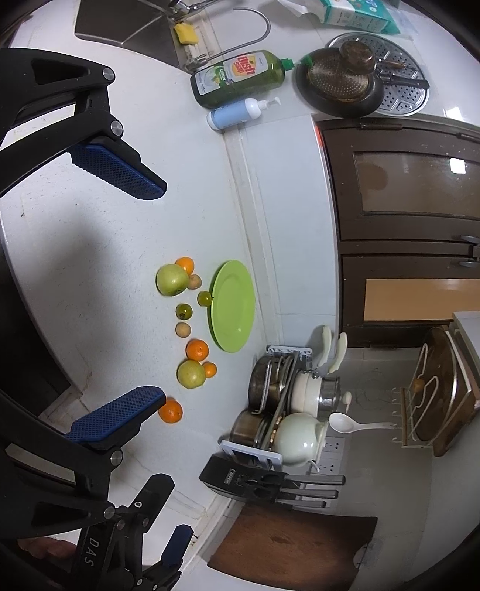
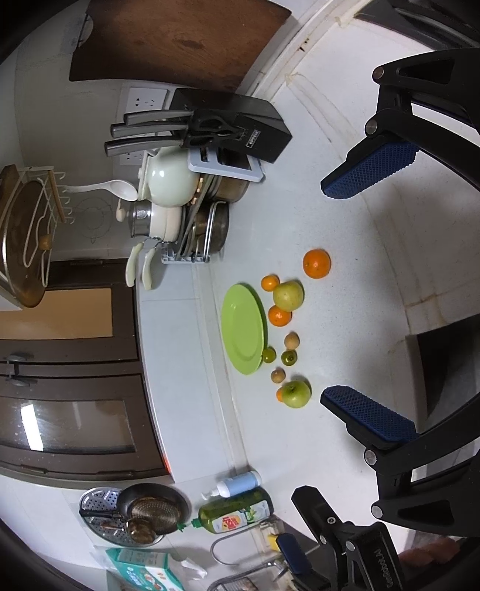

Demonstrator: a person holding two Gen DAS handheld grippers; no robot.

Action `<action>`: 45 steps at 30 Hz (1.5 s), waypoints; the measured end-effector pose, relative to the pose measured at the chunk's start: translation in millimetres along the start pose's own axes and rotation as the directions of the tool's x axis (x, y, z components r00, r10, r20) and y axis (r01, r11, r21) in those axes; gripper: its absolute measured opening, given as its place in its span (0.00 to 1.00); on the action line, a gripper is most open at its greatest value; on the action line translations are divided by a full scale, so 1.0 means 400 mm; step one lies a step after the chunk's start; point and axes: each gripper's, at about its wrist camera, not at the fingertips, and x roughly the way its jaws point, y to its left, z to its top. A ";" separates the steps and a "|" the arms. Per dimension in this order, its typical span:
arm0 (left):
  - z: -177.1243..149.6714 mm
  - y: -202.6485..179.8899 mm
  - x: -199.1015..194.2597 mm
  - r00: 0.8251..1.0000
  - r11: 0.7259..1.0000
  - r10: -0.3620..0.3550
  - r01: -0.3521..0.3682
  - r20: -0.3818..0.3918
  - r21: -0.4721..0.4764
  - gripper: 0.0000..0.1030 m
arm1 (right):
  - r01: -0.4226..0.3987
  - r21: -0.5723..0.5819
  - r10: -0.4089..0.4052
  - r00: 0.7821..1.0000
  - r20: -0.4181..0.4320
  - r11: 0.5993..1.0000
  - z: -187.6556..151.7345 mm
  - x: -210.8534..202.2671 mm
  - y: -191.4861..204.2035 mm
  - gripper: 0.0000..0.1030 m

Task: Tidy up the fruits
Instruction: 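Close right gripper on the large orange while left gripper moves to green apple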

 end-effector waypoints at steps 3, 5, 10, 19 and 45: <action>0.001 0.003 0.034 1.000 1.000 0.009 -0.009 -0.012 0.017 1.00 | 0.001 0.015 -0.001 1.000 -0.023 1.000 0.000 0.032 -0.004 0.99; 0.004 0.004 0.055 1.000 0.999 0.017 -0.016 -0.016 0.028 1.00 | 0.004 0.026 -0.003 0.999 -0.040 1.000 0.000 0.058 -0.005 0.99; 0.014 0.021 0.135 0.999 0.999 0.017 -0.015 -0.044 0.047 0.96 | 0.011 0.044 -0.008 0.996 -0.084 0.999 0.006 0.135 0.000 0.99; 0.032 0.039 0.314 0.990 0.998 -0.007 0.016 -0.137 0.062 0.87 | 0.053 0.044 -0.045 0.985 -0.164 0.998 0.017 0.287 0.002 0.99; -0.002 0.042 0.611 0.941 0.987 -0.063 0.109 -0.334 0.122 0.62 | 0.209 0.120 -0.152 0.917 -0.368 0.971 -0.022 0.547 -0.069 0.70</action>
